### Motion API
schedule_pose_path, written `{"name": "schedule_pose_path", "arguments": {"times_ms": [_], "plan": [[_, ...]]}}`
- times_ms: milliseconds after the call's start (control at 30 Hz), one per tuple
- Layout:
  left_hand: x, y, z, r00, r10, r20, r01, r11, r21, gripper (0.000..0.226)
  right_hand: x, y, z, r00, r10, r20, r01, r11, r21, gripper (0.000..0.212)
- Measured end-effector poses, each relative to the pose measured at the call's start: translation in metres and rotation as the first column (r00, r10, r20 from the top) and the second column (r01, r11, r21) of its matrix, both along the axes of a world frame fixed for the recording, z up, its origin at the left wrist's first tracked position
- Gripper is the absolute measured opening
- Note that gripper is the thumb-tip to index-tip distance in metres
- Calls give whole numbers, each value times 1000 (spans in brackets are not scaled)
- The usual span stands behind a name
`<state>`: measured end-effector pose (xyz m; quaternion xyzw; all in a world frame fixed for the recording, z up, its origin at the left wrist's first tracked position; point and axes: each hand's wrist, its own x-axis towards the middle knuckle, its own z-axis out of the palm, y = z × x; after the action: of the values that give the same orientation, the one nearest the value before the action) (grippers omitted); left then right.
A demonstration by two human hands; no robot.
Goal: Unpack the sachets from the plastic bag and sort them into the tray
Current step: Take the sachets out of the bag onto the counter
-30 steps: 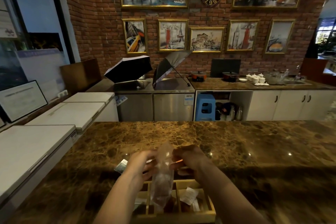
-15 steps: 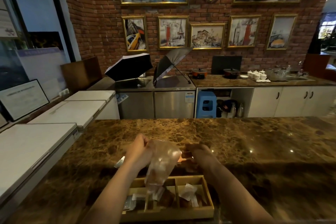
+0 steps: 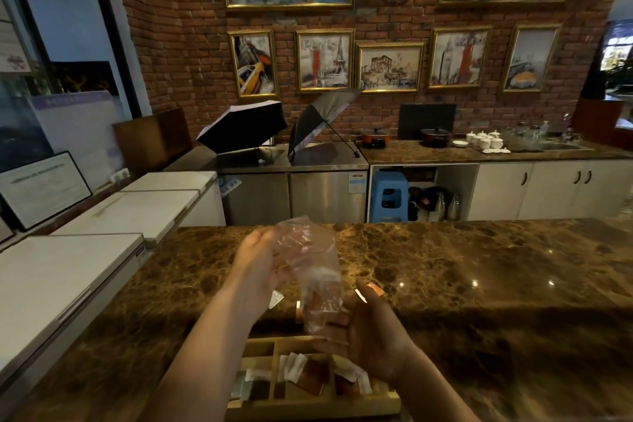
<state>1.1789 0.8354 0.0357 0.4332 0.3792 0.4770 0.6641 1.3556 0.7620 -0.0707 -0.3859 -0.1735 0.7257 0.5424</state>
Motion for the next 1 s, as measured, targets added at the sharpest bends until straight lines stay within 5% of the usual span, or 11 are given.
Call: {"name": "schedule_pose_path", "arguments": {"times_ms": [333,567,733,833,1000], "plan": [[-21,7,-21,993,111,44,-107,990,-88,23,-6,-1,10,993,-119,-6,118,984,135,44],[-39,23,-45,980,77,-186,-93,993,-78,28,5,5,-3,945,-161,284,135,985,110,39],[-27,31,-44,910,214,-354,-161,972,172,11,11,12,1,821,-192,538,182,981,72,26],[-14,41,-46,766,199,-611,75,917,393,15,14,19,1,694,-201,691,156,979,128,25],[14,44,-68,507,-34,-861,501,825,262,60,17,29,-8,450,-252,857,57,966,254,26]]}}
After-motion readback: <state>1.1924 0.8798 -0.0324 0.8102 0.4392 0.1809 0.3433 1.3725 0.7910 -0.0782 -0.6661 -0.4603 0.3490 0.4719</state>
